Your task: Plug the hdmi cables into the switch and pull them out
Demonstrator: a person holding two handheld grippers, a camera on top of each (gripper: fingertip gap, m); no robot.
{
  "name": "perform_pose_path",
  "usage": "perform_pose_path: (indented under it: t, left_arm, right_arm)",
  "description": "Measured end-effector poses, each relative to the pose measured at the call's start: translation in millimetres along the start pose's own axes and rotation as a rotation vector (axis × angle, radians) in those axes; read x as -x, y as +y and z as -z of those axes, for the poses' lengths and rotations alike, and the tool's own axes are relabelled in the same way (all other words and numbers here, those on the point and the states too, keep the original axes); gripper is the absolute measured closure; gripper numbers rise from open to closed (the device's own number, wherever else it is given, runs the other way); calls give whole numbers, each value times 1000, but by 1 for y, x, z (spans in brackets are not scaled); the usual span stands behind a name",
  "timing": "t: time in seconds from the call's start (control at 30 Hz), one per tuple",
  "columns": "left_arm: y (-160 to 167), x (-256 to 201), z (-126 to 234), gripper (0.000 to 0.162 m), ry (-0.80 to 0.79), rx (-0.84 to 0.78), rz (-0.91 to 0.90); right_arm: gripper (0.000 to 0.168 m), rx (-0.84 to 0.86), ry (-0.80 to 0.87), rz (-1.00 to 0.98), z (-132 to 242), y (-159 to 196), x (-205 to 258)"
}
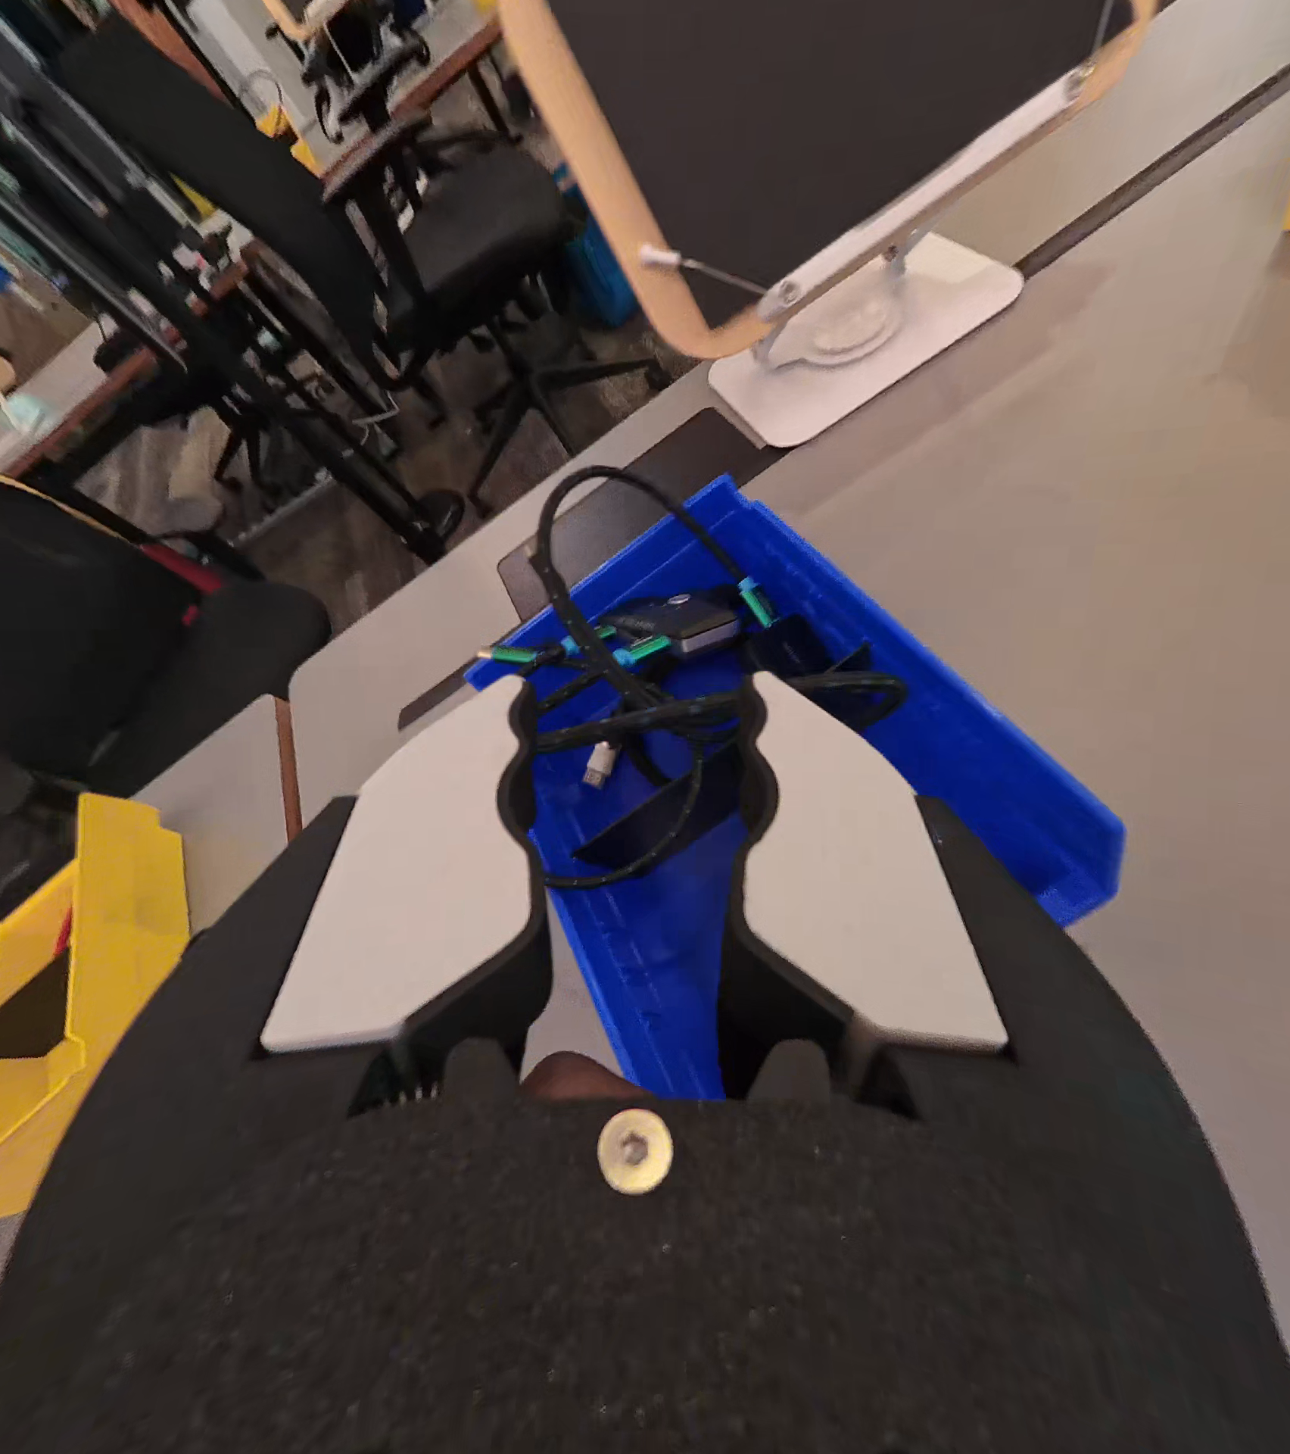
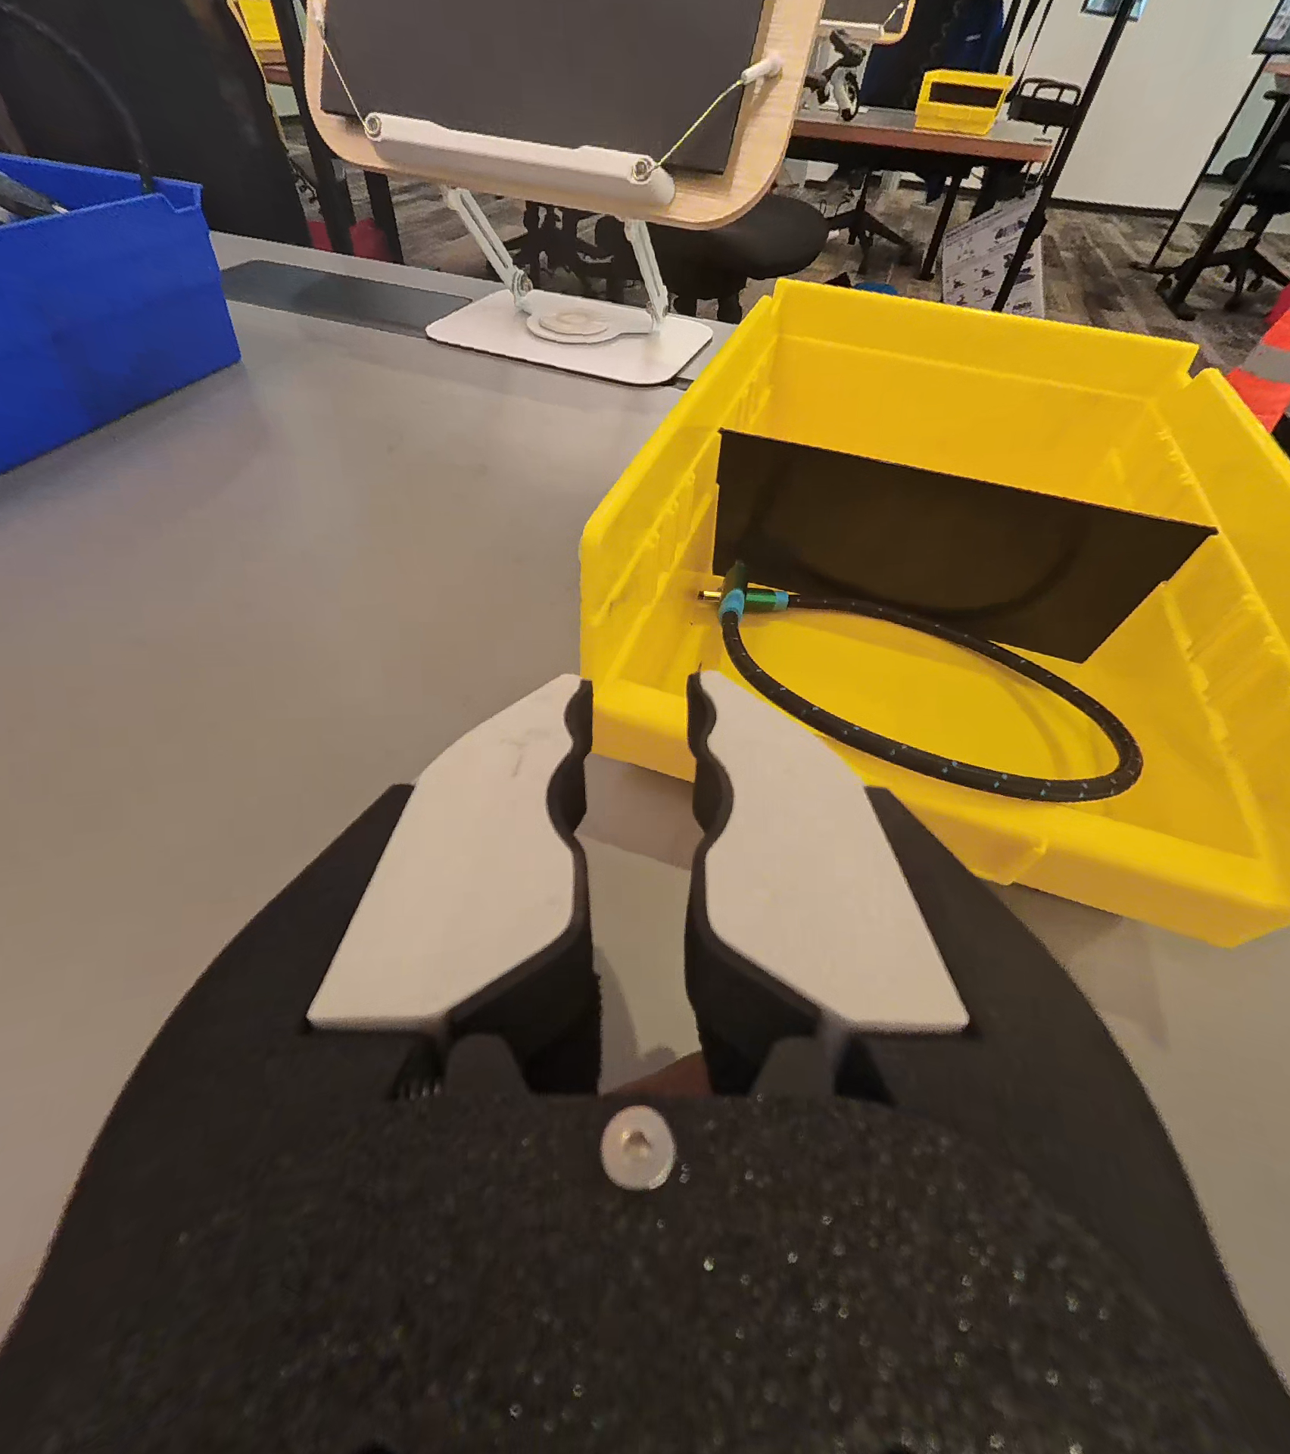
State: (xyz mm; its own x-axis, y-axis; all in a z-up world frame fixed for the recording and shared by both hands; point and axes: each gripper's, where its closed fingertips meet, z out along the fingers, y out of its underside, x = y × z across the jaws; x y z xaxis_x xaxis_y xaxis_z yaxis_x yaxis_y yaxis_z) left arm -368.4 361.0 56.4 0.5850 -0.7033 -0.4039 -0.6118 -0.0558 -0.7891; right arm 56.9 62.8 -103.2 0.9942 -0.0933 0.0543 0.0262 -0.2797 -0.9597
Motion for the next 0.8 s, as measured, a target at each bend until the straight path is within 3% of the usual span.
perform_pose_path:
  t: [0.1,0.17,0.37,0.53,0.57,0.63,0.8]
  left_arm:
    - [27,18,-22,102,48,81,-27]
    - [43,17,-33,97,162,87,-17]
    - [45,24,-35,97,468,-56,278]
    - [35,5,-41,113,500,-78,235]
    - [32,-4,-42,130,508,-67,197]
    - [26,-13,-45,144,479,-52,118]
    - [7,-8,-40,154,416,-31,-8]
  right_arm:
    - [146,10,-8,-7,0,3,1]
    - [146,11,-14,-13,0,3,2]
    - [146,19,-17,-25,0,4,1]
    - [146,28,-18,-24,-2,6,2]
    - [147,31,-19,-25,-3,7,3]
    - [147,35,-21,-21,-4,7,4]
    - [147,34,-15,-8,-2,7,4]
